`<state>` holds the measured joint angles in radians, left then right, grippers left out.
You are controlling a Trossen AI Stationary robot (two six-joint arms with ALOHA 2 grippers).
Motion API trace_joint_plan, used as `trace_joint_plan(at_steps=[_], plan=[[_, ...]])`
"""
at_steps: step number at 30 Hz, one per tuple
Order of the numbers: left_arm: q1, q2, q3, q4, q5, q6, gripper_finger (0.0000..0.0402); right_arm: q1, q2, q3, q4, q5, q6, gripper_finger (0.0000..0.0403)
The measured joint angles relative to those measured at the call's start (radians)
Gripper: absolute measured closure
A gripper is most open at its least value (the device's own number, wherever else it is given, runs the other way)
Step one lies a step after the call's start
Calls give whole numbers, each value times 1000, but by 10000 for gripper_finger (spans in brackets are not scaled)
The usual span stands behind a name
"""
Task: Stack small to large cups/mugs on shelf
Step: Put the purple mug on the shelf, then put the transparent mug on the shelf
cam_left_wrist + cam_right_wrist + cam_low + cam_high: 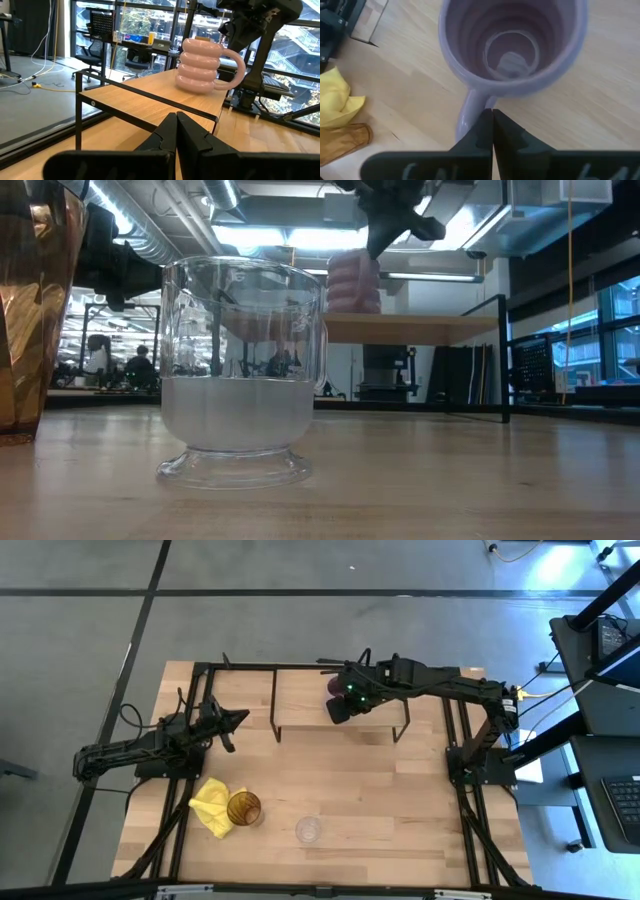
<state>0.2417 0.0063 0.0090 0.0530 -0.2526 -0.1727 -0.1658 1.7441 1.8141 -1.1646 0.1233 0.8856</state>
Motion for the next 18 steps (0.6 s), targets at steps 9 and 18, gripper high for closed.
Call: trace_joint_plan(at_steps=[9, 18], plan=[[0, 0, 0, 2, 0, 0, 401, 0, 41, 0, 17, -15, -22, 398], [0, 0, 0, -1, 0, 0, 401, 0, 40, 27, -20, -19, -55, 398]])
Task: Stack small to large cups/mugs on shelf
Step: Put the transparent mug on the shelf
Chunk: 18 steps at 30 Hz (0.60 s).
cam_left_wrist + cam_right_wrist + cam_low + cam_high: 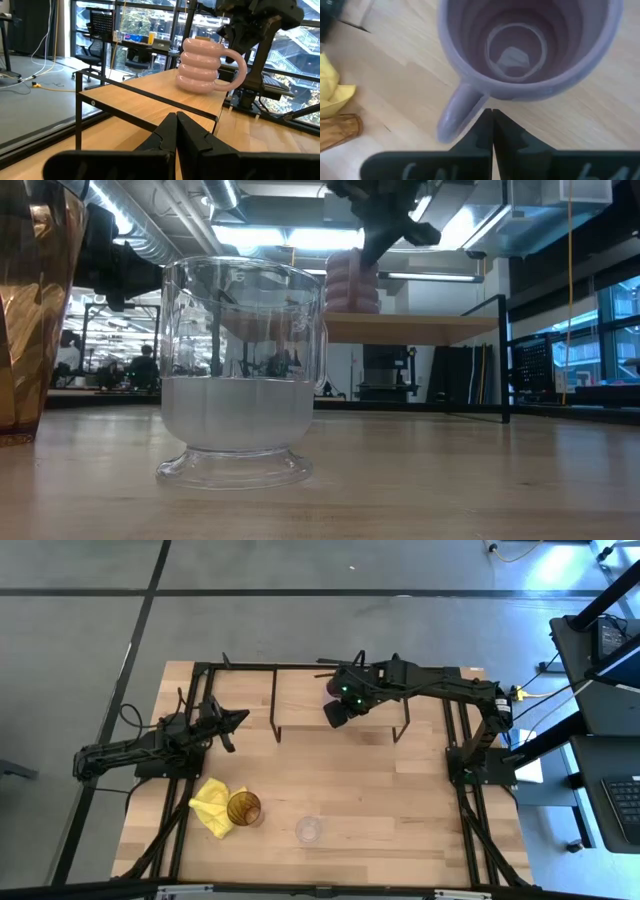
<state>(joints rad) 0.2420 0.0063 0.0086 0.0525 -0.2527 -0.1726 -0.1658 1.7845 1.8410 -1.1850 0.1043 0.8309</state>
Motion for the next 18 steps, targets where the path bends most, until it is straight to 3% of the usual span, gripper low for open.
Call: trace_joint_plan(at_steps=[8, 15, 18], plan=[[0, 0, 0, 1, 0, 0, 401, 52, -2, 222, -48, 25, -162, 384], [0, 0, 0, 0, 0, 0, 401, 335, -4, 419, -44, 3, -256, 380], [0, 0, 0, 0, 0, 0, 401, 483, -3, 422, -66, 99, -187, 379]])
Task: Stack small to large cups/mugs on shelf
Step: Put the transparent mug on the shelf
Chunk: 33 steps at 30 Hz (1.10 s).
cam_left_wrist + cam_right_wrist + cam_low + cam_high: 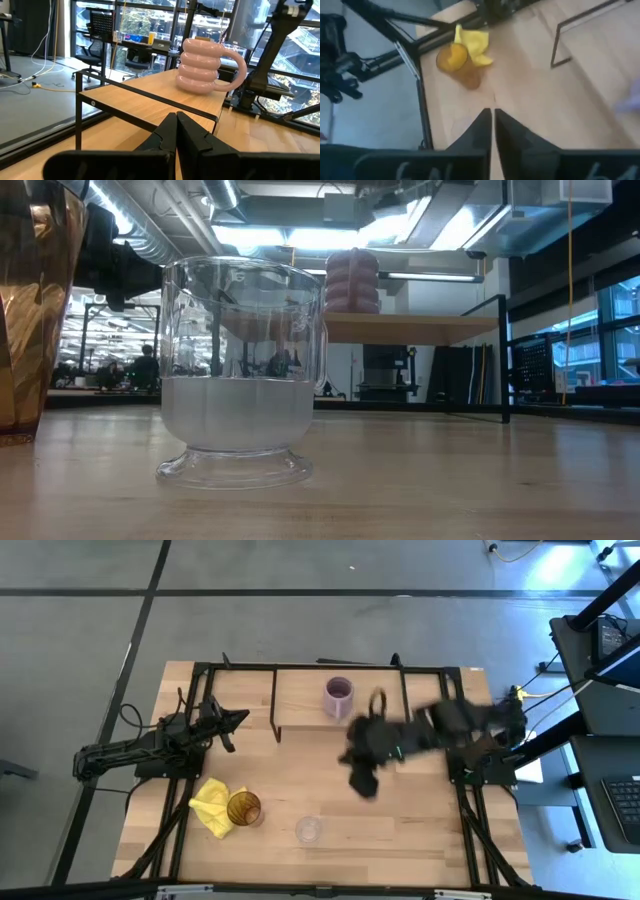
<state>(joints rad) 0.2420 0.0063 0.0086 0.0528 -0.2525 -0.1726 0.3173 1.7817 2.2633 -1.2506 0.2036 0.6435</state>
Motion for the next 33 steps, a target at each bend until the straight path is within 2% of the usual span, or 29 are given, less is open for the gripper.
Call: trace_joint_plan(at_steps=[3, 7, 13, 17, 20, 26, 33], plan=[[0, 0, 0, 0, 0, 0, 401, 109, 16, -34, -12, 64, 121, 366], [0, 0, 0, 0, 0, 0, 401, 182, 67, -132, 54, 54, 277, 308], [0, 0, 0, 0, 0, 0, 401, 187, 156, -299, 203, 6, 416, 192], [0, 0, 0, 0, 0, 0, 401, 160, 197, -371, 216, 10, 531, 144], [0, 0, 0, 0, 0, 0, 401, 135, 218, -410, 225, 11, 577, 131], [0, 0, 0, 0, 0, 0, 401, 99, 246, -487, 422, -53, 603, 128], [0, 0, 0, 0, 0, 0, 401, 91, 255, -563, 488, -104, 642, 128]])
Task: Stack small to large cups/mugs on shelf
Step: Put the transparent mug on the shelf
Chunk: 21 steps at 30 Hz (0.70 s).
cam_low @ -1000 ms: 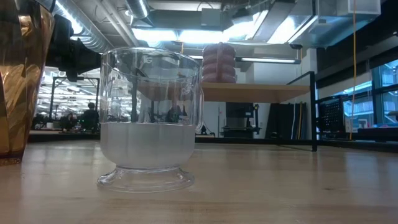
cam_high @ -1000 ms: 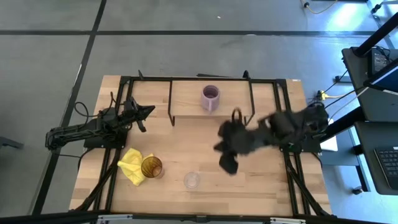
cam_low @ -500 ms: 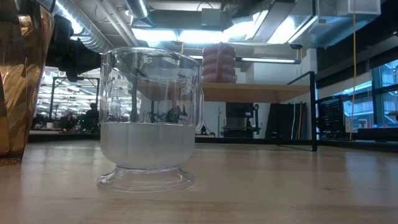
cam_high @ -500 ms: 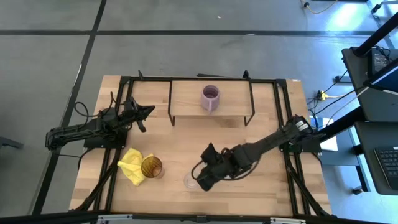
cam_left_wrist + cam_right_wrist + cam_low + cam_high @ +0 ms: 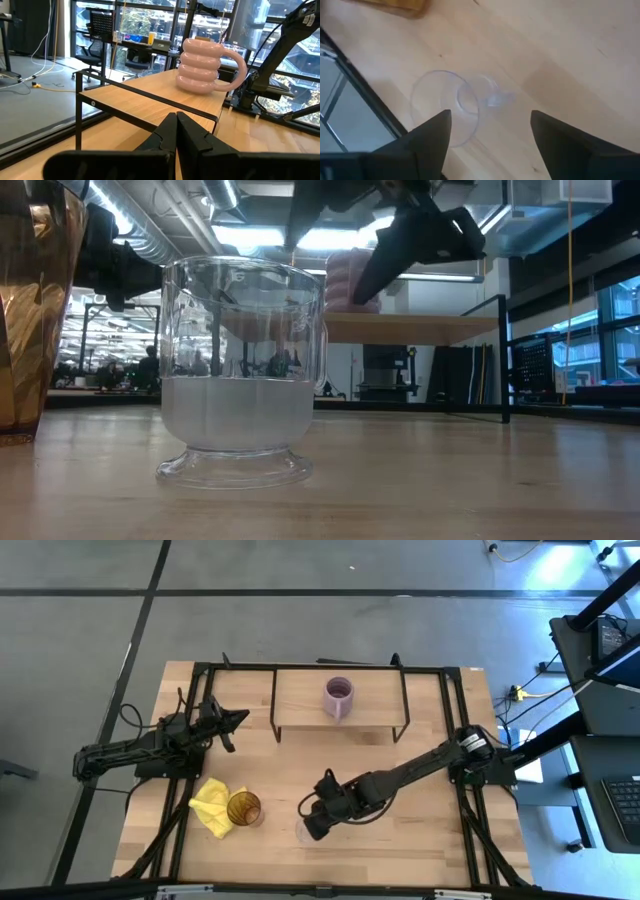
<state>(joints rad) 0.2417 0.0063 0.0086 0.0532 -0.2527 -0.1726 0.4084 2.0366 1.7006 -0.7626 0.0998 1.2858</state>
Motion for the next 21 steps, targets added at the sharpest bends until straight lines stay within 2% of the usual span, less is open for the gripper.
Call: trace_joint_plan(at_steps=[12, 21], plan=[[0, 0, 0, 0, 0, 0, 401, 54, 0, -24, 71, -7, 112, 130], [0, 0, 0, 1, 0, 0, 401, 66, 44, -24, 139, -15, 128, 184]])
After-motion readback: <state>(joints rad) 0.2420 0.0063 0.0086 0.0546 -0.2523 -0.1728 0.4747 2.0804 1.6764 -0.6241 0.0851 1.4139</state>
